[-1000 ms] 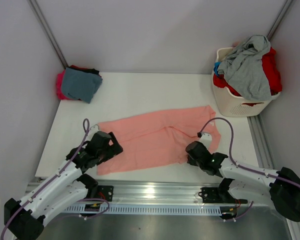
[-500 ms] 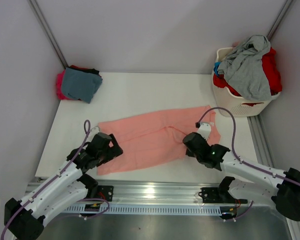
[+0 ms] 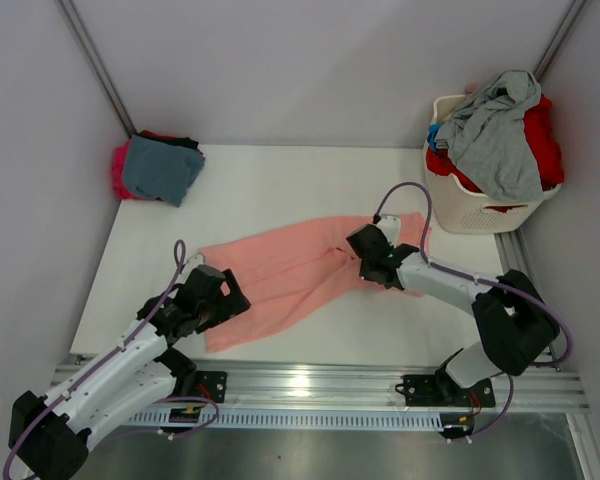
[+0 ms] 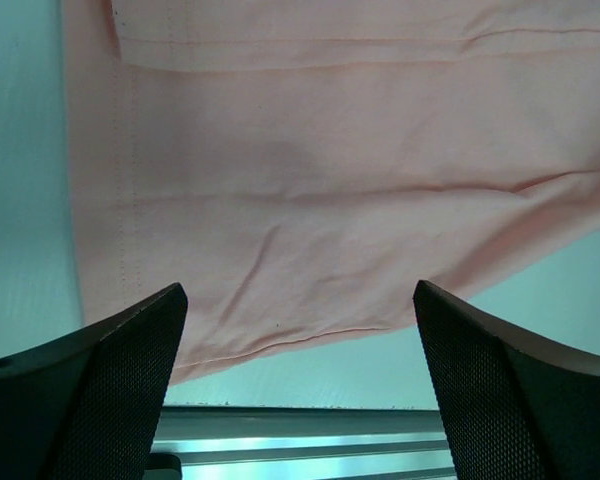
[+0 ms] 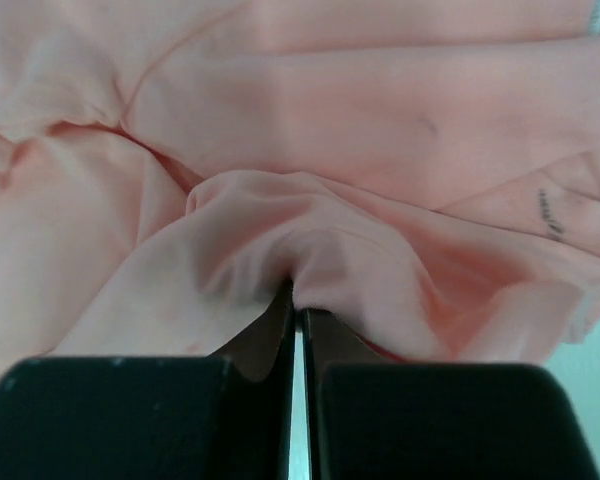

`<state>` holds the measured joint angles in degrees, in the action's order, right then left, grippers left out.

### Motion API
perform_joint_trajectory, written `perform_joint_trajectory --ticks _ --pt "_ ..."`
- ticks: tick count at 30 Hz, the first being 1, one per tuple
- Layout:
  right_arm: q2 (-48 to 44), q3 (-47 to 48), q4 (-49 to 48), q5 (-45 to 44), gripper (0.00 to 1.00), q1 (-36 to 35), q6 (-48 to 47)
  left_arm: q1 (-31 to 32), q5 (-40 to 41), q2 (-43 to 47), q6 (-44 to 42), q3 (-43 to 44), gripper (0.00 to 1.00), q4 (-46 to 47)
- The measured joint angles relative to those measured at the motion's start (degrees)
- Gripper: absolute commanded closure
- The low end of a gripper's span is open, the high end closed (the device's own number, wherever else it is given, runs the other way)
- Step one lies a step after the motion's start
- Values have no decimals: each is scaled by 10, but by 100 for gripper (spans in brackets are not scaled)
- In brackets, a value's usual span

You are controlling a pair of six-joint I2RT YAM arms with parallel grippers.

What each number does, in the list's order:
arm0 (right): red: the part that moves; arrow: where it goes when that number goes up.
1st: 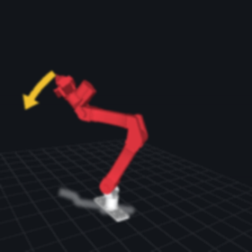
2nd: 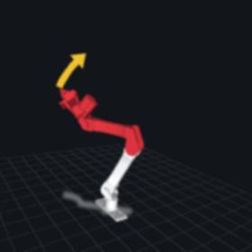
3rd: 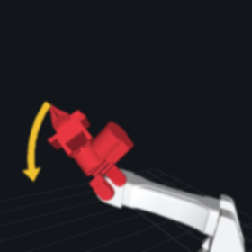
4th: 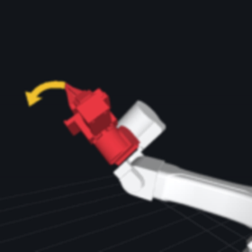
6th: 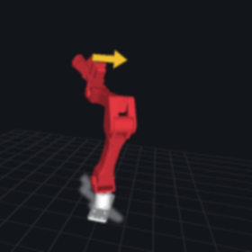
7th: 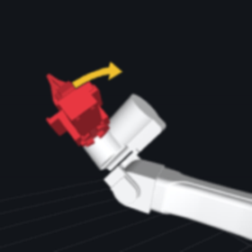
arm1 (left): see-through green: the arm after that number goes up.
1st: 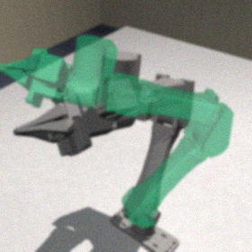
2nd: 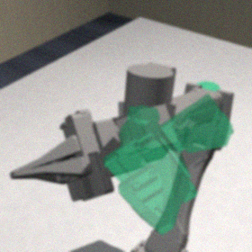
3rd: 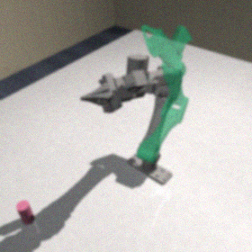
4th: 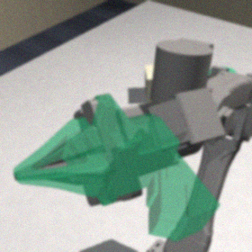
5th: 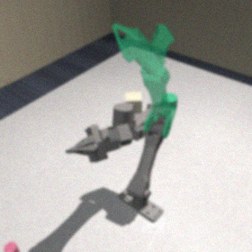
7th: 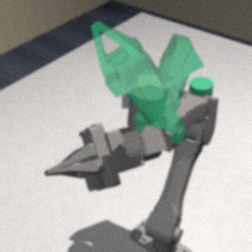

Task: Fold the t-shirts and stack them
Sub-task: Grap the side of the flattened tshirt closest away from the robot with both arms

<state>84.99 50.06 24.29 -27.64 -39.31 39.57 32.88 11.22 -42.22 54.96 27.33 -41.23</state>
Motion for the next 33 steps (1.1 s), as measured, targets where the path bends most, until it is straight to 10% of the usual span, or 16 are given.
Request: perform_joint_trajectory --ticks 15,23,33 --pt "50 57 -113 -18 100 9 -104 0 -39 41 0 -16 5 0" --pt "143 134 -119 -8 43 37 -108 0 -54 57 0 -23 7 -1" --pt "70 57 -161 16 35 21 -152 33 -52 103 37 -51 12 -26"
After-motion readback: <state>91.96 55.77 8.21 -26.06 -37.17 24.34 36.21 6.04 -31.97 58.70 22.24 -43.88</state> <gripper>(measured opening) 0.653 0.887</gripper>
